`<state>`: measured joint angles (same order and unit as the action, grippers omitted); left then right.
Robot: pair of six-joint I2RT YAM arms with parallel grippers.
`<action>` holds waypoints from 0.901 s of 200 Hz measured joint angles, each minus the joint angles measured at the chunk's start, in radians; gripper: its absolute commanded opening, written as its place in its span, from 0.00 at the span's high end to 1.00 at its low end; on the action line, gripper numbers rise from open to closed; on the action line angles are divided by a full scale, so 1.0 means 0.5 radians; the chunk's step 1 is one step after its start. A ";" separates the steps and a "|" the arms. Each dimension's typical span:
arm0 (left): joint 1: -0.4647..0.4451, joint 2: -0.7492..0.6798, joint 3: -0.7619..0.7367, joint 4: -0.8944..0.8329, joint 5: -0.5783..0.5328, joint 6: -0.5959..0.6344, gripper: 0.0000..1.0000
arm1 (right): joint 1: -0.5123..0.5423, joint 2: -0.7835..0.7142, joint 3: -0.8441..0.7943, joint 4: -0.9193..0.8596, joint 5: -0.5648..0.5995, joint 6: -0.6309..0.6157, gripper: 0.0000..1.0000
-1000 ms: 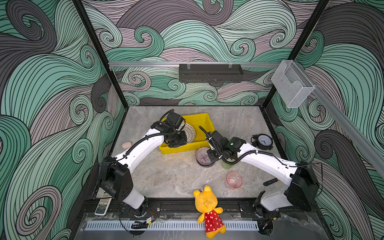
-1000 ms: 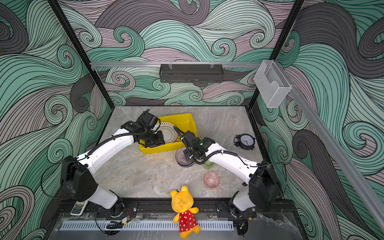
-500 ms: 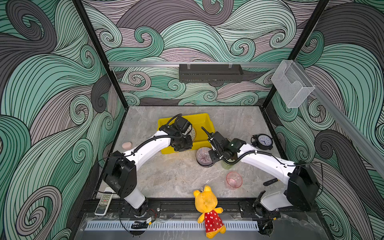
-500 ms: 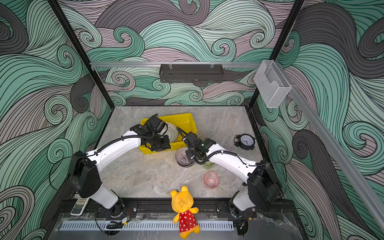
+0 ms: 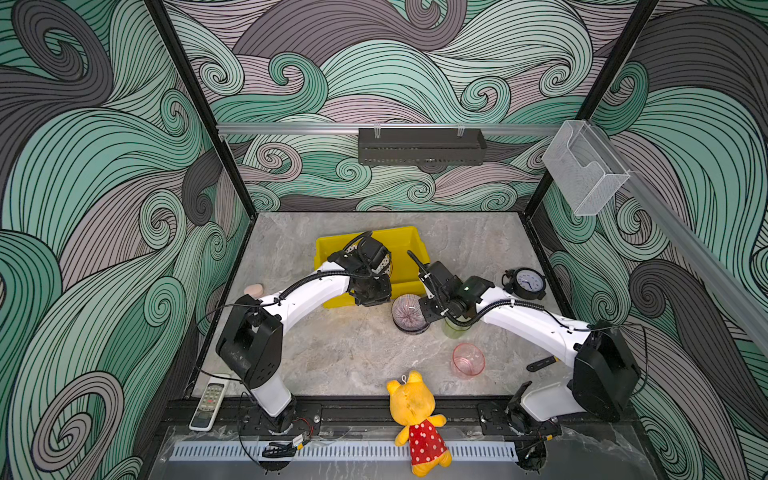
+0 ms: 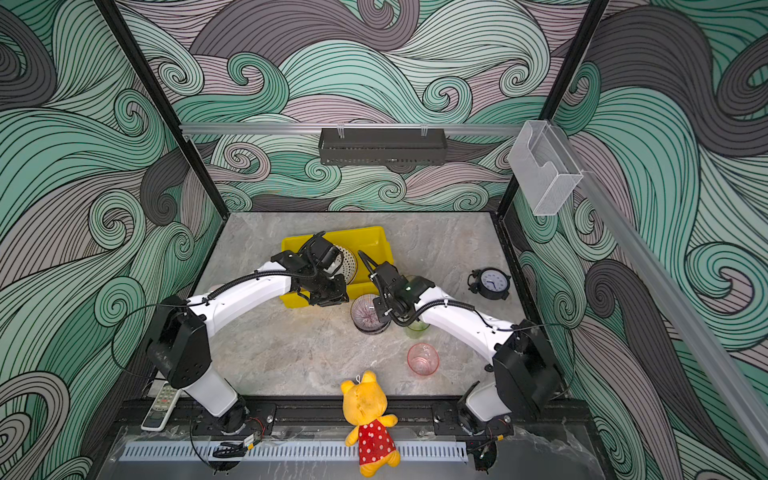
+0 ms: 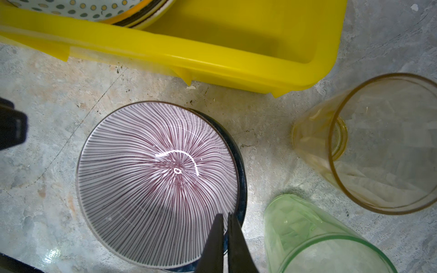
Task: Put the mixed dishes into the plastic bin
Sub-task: 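Move the left gripper toward the purple-striped bowl beside the right gripper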
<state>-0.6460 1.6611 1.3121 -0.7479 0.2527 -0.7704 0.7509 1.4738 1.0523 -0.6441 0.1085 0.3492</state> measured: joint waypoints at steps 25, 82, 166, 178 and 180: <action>-0.002 0.025 0.021 -0.016 0.008 0.009 0.70 | -0.006 0.000 -0.015 0.011 -0.009 0.007 0.91; -0.021 0.068 0.031 -0.025 0.014 0.037 0.69 | -0.008 0.006 -0.049 0.028 -0.024 0.016 0.92; -0.055 0.142 0.129 -0.061 0.021 0.046 0.69 | -0.008 0.072 -0.049 0.063 -0.064 0.018 0.92; -0.063 0.156 0.138 -0.062 0.022 0.047 0.70 | -0.008 0.073 -0.049 0.064 -0.074 0.019 0.92; -0.063 0.159 0.138 -0.062 0.023 0.047 0.69 | -0.008 0.073 -0.049 0.064 -0.076 0.019 0.92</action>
<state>-0.6777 1.7405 1.3811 -0.7788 0.2642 -0.7471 0.7467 1.5105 1.0279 -0.6121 0.0708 0.3588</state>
